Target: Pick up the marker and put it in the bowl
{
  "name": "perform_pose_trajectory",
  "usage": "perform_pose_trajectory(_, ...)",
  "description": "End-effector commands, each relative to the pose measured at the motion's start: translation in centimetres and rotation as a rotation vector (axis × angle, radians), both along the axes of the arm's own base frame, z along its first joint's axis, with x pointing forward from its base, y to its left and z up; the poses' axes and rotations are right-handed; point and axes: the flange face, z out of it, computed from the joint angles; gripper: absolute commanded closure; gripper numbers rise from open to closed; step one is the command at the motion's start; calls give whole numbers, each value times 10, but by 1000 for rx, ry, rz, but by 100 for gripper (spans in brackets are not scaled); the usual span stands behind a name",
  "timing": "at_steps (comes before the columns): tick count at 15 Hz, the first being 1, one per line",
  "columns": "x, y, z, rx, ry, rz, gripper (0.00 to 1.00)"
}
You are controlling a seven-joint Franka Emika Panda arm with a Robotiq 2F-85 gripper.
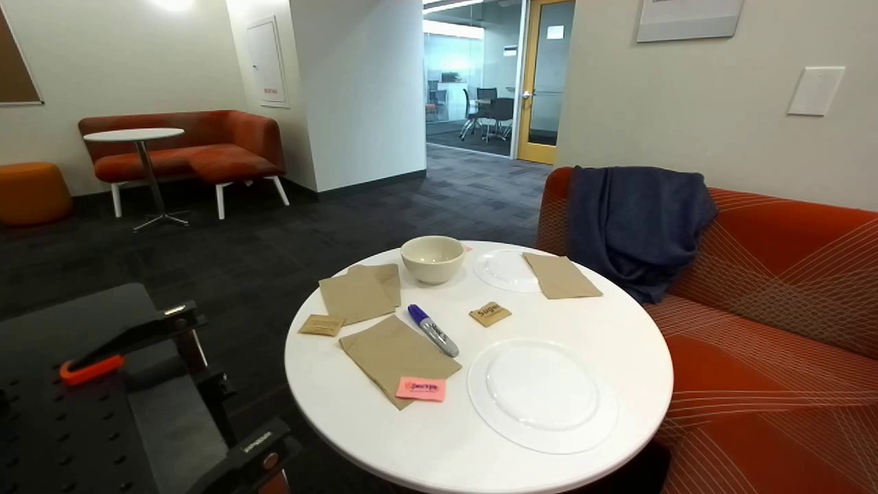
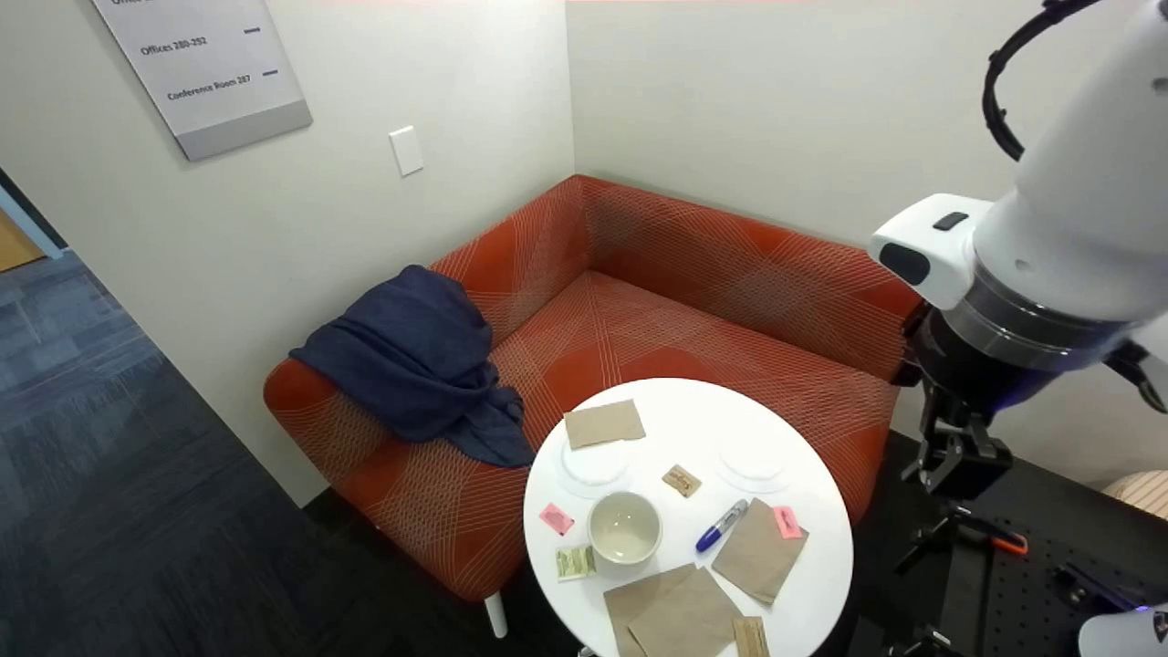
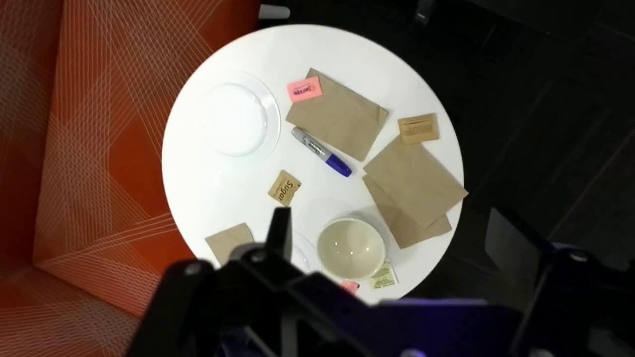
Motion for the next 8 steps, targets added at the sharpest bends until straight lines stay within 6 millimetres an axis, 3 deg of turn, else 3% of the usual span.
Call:
perform_pose_trajectory(1,22,-23,-23,56,-1,73,0)
perform_pose_trajectory(8,72,-62,-100,120,96,248,0)
